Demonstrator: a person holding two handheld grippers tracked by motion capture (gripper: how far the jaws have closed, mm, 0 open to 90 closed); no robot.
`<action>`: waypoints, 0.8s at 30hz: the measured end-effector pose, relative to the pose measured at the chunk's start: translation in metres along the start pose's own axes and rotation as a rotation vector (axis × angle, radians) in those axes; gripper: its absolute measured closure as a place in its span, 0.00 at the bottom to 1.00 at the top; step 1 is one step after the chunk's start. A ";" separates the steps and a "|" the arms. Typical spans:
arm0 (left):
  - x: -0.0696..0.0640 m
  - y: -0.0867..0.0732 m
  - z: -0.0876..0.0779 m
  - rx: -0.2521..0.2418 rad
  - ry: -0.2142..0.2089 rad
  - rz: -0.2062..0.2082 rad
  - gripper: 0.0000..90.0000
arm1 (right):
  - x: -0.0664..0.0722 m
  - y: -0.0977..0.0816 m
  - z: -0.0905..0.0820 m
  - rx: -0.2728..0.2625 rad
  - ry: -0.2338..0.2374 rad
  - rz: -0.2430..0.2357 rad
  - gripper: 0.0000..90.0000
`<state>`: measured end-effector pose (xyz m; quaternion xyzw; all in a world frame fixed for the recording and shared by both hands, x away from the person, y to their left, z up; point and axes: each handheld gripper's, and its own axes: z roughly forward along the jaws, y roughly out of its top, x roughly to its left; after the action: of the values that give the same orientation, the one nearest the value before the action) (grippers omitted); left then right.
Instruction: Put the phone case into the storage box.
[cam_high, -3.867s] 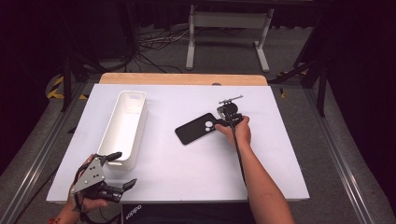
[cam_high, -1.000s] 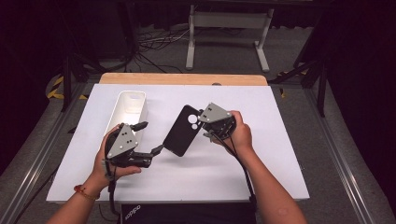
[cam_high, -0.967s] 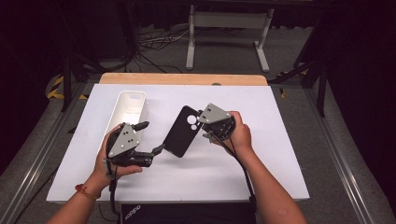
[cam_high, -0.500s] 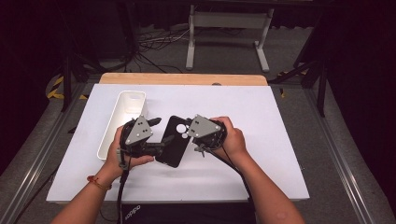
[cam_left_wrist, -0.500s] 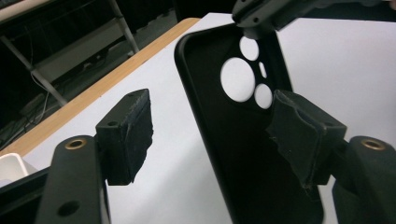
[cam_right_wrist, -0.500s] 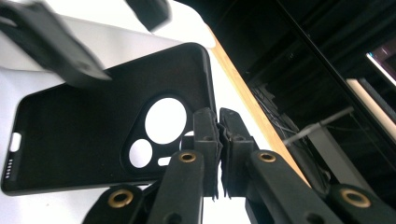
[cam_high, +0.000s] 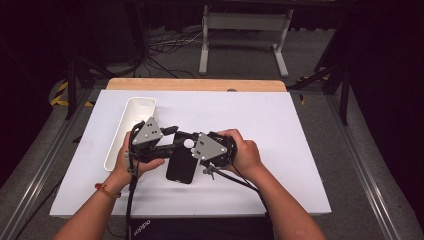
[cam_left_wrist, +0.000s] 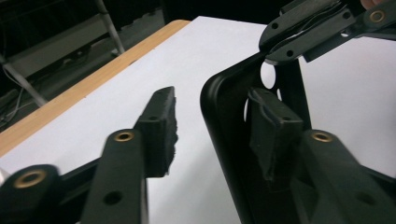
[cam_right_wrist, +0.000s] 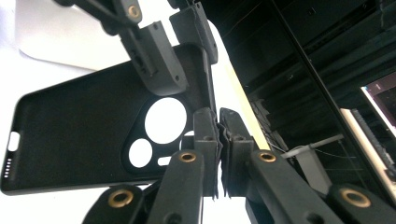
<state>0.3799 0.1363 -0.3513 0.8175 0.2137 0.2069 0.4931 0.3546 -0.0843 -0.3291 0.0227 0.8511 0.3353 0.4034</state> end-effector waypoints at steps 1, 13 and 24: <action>0.001 0.000 0.000 -0.003 -0.009 0.005 0.62 | 0.001 0.000 0.000 0.001 0.001 -0.003 0.97; -0.001 0.001 -0.003 -0.006 -0.046 0.016 0.77 | 0.002 0.001 0.003 0.004 0.005 -0.040 0.97; 0.000 -0.001 -0.007 -0.047 -0.048 0.006 0.87 | 0.003 -0.001 0.003 0.006 -0.011 -0.030 0.96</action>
<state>0.3756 0.1415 -0.3497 0.8111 0.1944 0.1936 0.5166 0.3553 -0.0826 -0.3328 0.0130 0.8501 0.3262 0.4132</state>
